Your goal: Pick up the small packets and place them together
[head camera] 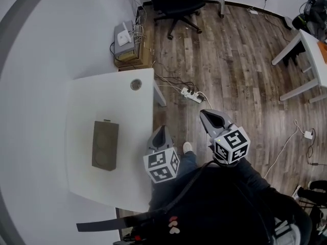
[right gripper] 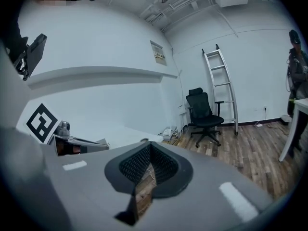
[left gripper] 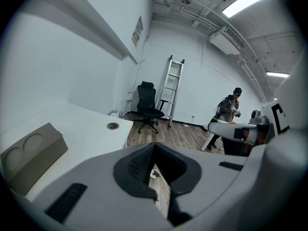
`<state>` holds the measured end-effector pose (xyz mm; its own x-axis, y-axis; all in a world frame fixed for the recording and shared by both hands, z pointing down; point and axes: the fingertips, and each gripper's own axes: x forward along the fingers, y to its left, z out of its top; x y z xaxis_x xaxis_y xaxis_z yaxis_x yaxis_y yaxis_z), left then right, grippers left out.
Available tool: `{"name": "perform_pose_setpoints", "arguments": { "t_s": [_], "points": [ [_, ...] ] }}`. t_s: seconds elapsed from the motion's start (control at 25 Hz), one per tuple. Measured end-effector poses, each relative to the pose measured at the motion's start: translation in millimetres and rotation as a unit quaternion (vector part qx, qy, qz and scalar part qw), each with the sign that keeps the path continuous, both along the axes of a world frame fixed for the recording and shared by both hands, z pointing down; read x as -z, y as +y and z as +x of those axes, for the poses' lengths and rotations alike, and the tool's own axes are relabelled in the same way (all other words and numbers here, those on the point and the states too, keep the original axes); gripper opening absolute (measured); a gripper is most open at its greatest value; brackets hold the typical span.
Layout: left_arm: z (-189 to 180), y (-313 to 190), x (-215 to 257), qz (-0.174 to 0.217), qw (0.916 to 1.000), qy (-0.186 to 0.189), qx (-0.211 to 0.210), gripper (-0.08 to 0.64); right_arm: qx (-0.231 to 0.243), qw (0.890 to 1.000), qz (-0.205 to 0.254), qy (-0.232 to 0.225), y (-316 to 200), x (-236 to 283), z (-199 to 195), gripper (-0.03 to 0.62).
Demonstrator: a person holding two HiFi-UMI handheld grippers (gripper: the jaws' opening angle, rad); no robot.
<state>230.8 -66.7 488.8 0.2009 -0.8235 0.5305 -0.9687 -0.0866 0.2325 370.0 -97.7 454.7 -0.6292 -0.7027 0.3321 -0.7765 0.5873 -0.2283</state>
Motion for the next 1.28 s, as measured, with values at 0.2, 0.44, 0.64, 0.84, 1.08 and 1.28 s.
{"name": "perform_pose_setpoints", "arguments": {
  "t_s": [0.2, 0.44, 0.64, 0.84, 1.08, 1.28],
  "points": [
    [-32.2, -11.2, 1.8, -0.002, 0.9996, 0.001, 0.027, 0.0, 0.033, 0.999, 0.009, -0.003, -21.7, 7.2, -38.0, -0.006],
    [-67.5, -11.1, -0.5, -0.007, 0.9964, 0.006, 0.084, -0.001, 0.108, 0.993, 0.013, -0.045, -33.3, 17.0, -82.8, -0.006],
    [-105.8, -10.4, -1.2, -0.01, 0.9867, 0.007, 0.162, -0.002, 0.181, 0.982, 0.012, -0.045, -54.9, 19.3, -130.2, -0.006],
    [-147.6, -4.0, 0.8, -0.015, 0.9654, 0.013, 0.26, -0.002, 0.291, 0.956, 0.006, -0.041, -68.7, 21.8, -193.3, -0.006],
    [-178.3, 17.9, 0.5, -0.014, 0.9274, 0.019, 0.373, -0.001, 0.412, 0.911, 0.011, -0.033, -67.7, 22.1, -253.6, -0.006],
    [-200.6, 45.5, -3.1, -0.015, 0.8916, 0.02, 0.452, 0.0, 0.488, 0.872, 0.003, -0.028, -52.1, 14.5, -298.1, -0.006]
  ]
}}
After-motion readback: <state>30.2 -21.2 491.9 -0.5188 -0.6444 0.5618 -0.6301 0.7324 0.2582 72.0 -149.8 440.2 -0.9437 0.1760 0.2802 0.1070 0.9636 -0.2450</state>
